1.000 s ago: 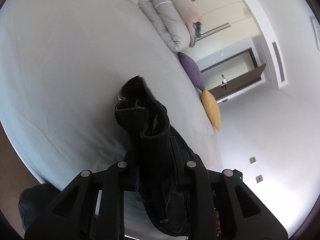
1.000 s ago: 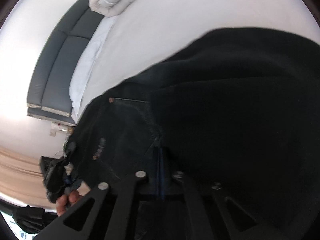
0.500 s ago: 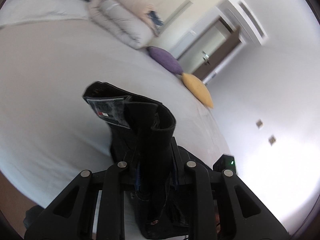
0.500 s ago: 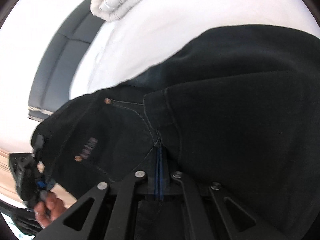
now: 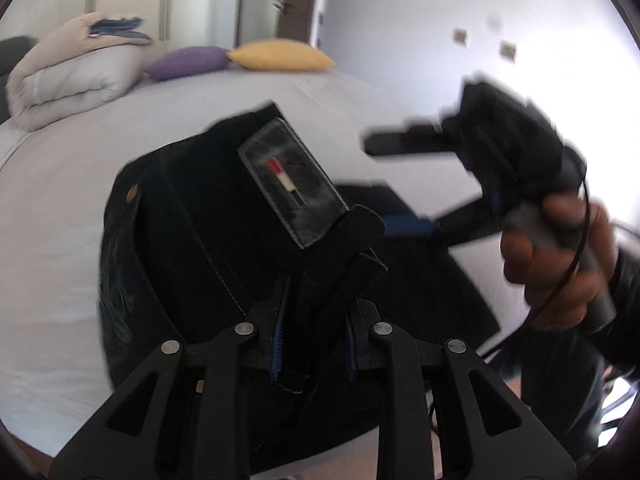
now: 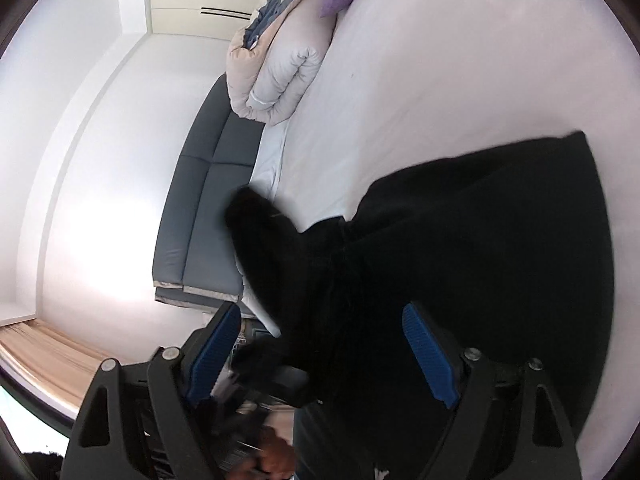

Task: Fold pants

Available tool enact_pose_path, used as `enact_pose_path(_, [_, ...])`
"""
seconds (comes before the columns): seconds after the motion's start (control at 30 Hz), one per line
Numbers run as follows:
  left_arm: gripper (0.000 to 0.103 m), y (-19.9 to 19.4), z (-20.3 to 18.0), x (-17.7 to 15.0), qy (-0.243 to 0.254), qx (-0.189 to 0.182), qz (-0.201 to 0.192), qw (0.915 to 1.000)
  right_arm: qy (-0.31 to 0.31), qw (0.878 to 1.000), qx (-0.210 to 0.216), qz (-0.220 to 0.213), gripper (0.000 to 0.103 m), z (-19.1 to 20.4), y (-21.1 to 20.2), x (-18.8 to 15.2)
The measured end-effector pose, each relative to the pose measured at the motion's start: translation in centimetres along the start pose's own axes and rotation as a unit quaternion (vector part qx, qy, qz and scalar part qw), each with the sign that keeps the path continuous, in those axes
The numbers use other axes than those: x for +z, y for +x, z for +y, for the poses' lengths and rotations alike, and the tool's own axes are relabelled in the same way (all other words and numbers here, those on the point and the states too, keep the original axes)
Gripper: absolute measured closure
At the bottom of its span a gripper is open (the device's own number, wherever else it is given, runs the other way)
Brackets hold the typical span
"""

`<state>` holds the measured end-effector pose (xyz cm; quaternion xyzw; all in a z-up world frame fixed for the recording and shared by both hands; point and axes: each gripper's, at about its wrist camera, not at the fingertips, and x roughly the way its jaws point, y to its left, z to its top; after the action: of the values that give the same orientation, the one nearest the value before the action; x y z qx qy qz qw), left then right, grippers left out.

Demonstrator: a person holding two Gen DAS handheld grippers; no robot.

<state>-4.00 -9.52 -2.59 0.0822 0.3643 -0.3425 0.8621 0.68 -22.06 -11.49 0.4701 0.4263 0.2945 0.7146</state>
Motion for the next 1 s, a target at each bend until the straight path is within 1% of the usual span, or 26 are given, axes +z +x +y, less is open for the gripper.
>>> enact_pose_path(0.03, [0.082, 0.5, -0.7, -0.1, 0.008, 0.001, 0.006, 0.9999, 0.001, 1.000, -0.005, 0.003, 0.018, -0.7, -0.4, 0.1])
enact_pose_path(0.07, [0.082, 0.8, -1.7, -0.3, 0.026, 0.006, 0.011, 0.9996, 0.007, 1.000, -0.020, 0.008, 0.018, -1.3, -0.4, 0.0])
enact_pose_path(0.1, [0.082, 1.1, -2.5, -0.5, 0.042, 0.011, 0.014, 0.9989, 0.011, 1.000, -0.026, 0.011, 0.017, -1.3, 0.3, -0.3])
enact_pose_path(0.17, [0.082, 1.5, -4.8, -1.1, 0.085, 0.025, 0.023, 0.9958, 0.014, 0.999, -0.031, 0.014, 0.018, -2.2, 0.2, 0.1])
enact_pose_path(0.23, [0.082, 2.1, -6.3, -1.4, 0.110, 0.036, 0.028, 0.9929, 0.005, 0.999, -0.035, 0.015, 0.018, -1.9, 0.8, 0.3])
enact_pose_path(0.3, [0.082, 2.5, -7.4, -1.5, 0.124, 0.045, 0.030, 0.9908, -0.010, 0.998, -0.061, 0.017, 0.021, -1.4, 1.5, 0.1])
enact_pose_path(0.33, [0.082, 2.6, -7.9, -1.8, 0.127, 0.045, 0.030, 0.9904, -0.012, 0.997, -0.075, 0.021, 0.029, -1.2, 2.1, 0.1])
enact_pose_path(0.37, [0.082, 2.7, -8.3, -1.7, 0.130, 0.042, 0.028, 0.9903, -0.008, 0.996, -0.088, 0.028, 0.039, -1.8, 2.2, 0.3])
enact_pose_path(0.4, [0.082, 3.1, -7.8, -1.4, 0.130, 0.041, 0.027, 0.9903, -0.002, 0.995, -0.093, 0.031, 0.046, -2.0, 2.4, 0.4])
enact_pose_path(0.47, [0.082, 3.0, -8.5, -1.6, 0.139, 0.040, 0.025, 0.9892, 0.010, 0.994, -0.102, 0.034, 0.068, -2.8, 2.5, 0.5])
enact_pose_path(0.5, [0.082, 2.9, -8.3, -2.2, 0.142, 0.039, 0.026, 0.9888, 0.012, 0.994, -0.101, 0.033, 0.071, -2.3, 2.7, 0.6])
enact_pose_path(0.57, [0.082, 3.1, -8.9, -2.5, 0.149, 0.034, 0.028, 0.9879, 0.001, 0.994, -0.106, 0.026, 0.084, -2.3, 2.5, 0.5])
enact_pose_path(0.63, [0.082, 3.1, -9.2, -3.0, 0.154, 0.030, 0.028, 0.9873, -0.019, 0.992, -0.121, 0.022, 0.089, -1.7, 2.0, 0.3])
enact_pose_path(0.67, [0.082, 3.2, -9.6, -3.0, 0.158, 0.027, 0.027, 0.9868, -0.029, 0.991, -0.128, 0.019, 0.089, -1.4, 1.7, 0.3])
enact_pose_path(0.9, [0.082, 3.7, -11.9, -2.4, 0.185, 0.003, 0.022, 0.9825, -0.060, 0.986, -0.158, -0.003, 0.090, -0.9, -1.4, 0.3])
enact_pose_path(0.93, [0.082, 3.4, -11.2, -2.5, 0.187, 0.000, 0.022, 0.9821, -0.063, 0.985, -0.162, -0.006, 0.090, -0.8, -1.8, 0.2])
enact_pose_path(1.0, [0.082, 3.7, -12.0, -2.6, 0.194, -0.007, 0.023, 0.9807, -0.067, 0.983, -0.171, -0.013, 0.090, -0.5, -2.2, 0.2])
